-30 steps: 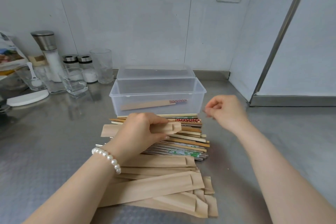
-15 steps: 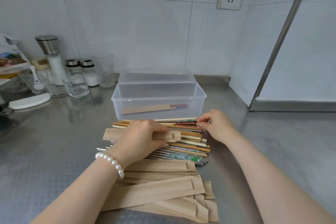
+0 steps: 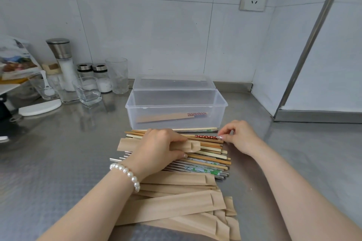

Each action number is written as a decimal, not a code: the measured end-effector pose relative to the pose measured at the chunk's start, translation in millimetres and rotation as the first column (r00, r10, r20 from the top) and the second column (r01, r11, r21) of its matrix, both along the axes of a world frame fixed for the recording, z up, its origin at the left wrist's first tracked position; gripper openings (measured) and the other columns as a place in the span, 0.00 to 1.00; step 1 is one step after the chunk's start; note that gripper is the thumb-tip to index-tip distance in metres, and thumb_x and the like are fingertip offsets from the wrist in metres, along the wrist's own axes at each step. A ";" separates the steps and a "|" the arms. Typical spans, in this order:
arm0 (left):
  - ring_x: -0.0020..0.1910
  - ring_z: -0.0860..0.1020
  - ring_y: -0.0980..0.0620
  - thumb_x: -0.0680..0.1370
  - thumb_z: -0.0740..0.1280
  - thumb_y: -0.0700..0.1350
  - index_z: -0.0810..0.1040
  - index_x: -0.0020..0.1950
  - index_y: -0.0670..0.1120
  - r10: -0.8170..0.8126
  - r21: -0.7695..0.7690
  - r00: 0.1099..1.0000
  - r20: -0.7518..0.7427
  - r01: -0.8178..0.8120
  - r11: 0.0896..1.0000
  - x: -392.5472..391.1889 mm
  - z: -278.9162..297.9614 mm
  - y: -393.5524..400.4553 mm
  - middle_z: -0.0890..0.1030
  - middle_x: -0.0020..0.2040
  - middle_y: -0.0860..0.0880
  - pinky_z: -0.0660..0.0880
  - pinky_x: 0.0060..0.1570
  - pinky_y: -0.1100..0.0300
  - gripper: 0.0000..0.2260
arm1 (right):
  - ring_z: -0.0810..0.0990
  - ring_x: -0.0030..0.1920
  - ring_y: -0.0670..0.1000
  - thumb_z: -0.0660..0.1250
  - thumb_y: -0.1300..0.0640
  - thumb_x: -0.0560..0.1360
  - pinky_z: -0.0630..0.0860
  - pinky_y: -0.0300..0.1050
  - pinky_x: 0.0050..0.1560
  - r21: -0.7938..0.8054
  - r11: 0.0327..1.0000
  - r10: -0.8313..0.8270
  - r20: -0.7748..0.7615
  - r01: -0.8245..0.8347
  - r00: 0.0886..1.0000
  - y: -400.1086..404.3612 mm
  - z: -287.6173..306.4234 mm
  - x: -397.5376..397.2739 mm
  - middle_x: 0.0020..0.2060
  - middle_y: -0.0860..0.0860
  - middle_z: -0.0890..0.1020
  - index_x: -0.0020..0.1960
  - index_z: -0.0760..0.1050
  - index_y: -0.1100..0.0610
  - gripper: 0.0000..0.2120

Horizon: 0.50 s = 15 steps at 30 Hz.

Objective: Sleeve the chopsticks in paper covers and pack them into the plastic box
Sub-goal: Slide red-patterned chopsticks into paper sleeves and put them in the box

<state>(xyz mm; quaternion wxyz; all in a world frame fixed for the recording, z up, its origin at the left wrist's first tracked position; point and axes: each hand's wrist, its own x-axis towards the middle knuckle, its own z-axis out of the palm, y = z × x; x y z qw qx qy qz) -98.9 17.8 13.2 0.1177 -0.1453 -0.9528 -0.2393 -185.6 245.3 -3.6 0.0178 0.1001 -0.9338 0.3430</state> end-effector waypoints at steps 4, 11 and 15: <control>0.53 0.77 0.52 0.69 0.73 0.49 0.78 0.58 0.52 0.003 0.022 1.000 -0.004 -0.003 1.000 -0.2 -0.1 -0.7 0.81 0.53 0.52 0.71 0.56 0.58 0.18 | 0.68 0.33 0.45 0.70 0.64 0.71 0.65 0.37 0.35 -0.195 0.980 -0.060 -0.053 0.049 0.997 2.0 5.7 1.1 0.32 0.47 0.74 0.35 0.77 0.52 0.10; 0.53 0.77 0.51 0.67 0.74 0.51 0.78 0.58 0.51 0.026 0.060 1.000 0.002 -0.026 0.998 -2.5 -0.6 -1.0 0.81 0.53 0.51 0.72 0.54 0.58 0.20 | 0.81 0.29 0.45 0.64 0.70 0.73 0.76 0.34 0.29 -0.771 0.632 -0.112 0.006 0.076 0.994 5.7 33.1 18.8 0.31 0.51 0.84 0.41 0.77 0.60 0.08; 0.54 0.77 0.51 0.67 0.74 0.53 0.77 0.60 0.51 0.045 0.078 0.999 0.004 -0.045 0.996 -3.6 -1.1 -3.1 0.81 0.54 0.51 0.71 0.55 0.59 0.22 | 0.79 0.27 0.46 0.62 0.68 0.75 0.75 0.34 0.28 -0.956 0.276 -0.192 0.045 0.098 0.980 8.0 36.7 18.8 0.28 0.51 0.83 0.43 0.75 0.60 0.06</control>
